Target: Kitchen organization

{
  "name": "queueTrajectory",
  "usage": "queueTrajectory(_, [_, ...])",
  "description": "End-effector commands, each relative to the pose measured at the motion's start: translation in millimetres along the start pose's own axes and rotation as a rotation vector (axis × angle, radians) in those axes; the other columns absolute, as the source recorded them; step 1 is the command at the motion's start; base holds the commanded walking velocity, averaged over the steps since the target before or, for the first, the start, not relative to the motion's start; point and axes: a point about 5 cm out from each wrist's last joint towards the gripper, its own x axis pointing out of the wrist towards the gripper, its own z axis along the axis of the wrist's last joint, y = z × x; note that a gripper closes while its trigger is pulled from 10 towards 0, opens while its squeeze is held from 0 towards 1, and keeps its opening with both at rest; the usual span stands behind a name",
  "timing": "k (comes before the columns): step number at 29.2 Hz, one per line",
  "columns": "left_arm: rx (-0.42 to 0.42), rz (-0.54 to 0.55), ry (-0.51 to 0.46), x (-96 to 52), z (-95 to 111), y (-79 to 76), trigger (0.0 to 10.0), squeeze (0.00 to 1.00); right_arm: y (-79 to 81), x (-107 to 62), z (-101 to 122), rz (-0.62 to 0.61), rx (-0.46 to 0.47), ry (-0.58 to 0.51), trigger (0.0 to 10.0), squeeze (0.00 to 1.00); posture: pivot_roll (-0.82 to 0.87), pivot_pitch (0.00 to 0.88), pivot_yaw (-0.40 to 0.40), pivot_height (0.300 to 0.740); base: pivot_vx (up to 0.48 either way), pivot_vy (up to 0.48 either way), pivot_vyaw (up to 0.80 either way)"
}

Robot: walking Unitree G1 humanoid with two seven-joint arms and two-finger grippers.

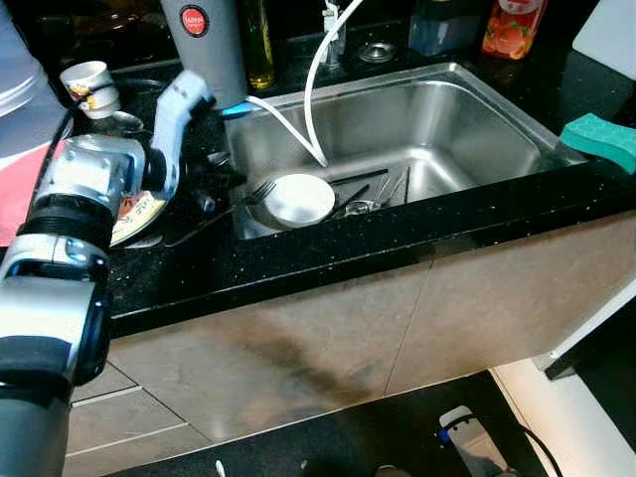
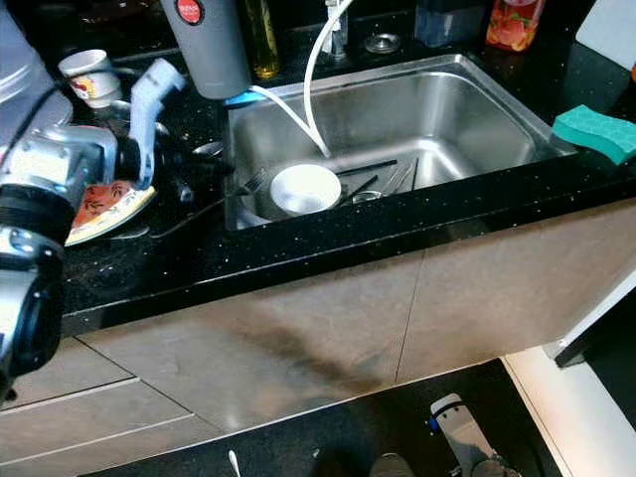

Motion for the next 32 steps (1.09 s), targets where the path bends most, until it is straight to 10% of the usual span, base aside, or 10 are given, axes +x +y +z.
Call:
queueTrajectory(1, [-0.031,-0.013,-0.023,3.2,0.4,-0.7,0.0,0.0,4.9,-0.3,-3.9,0.013,-0.005,0.014,10.0,0.0,-0.05,0.071,0.092,0.74,0.0,0.0,0.0])
queueTrajectory(8, [0.046,0.047,0.027,7.3,-6.2,2.4,0.3,0.0,4.8,-0.3,-4.1,0.013,-0.006,0.015,10.0,0.0,-0.05,0.077,0.092,0.74,0.0,0.0,0.0])
queueTrajectory(9, [0.062,0.059,0.039,9.4,-7.3,2.4,10.0,0.0,4.8,-0.3,-4.0,0.013,-0.006,0.015,10.0,0.0,-0.04,0.079,0.092,0.74,0.0,0.0,0.0])
queueTrajectory(10, [0.081,0.071,0.058,11.2,-8.7,2.4,10.0,0.16,4.9,-0.3,-3.9,0.013,-0.006,0.015,10.0,0.0,-0.04,0.08,0.092,0.74,0.0,0.0,0.0])
queueTrajectory(12, [0.115,0.091,0.106,14.8,-11.7,2.1,10.0,0.88,4.9,-0.2,-3.8,0.014,-0.008,0.014,10.0,0.0,-0.04,0.08,0.092,0.74,0.0,0.0,0.0])
queueTrajectory(13, [0.131,0.097,0.134,16.3,-13.3,1.9,10.0,1.0,4.9,-0.2,-3.6,0.014,-0.009,0.014,10.0,0.0,-0.04,0.082,0.091,0.74,0.0,0.0,0.0])
queueTrajectory(20, [0.309,0.216,0.294,29.7,-25.9,4.7,10.0,1.0,4.4,-0.2,-3.3,0.012,-0.011,0.013,10.0,0.0,-0.05,0.086,0.094,0.74,0.0,0.0,0.0])
queueTrajectory(32, [0.46,0.188,0.206,58.4,2.1,-16.2,10.0,1.0,4.4,-0.3,-4.4,0.012,-0.012,0.015,10.0,0.0,-0.05,0.094,0.092,0.74,0.0,0.0,0.0])
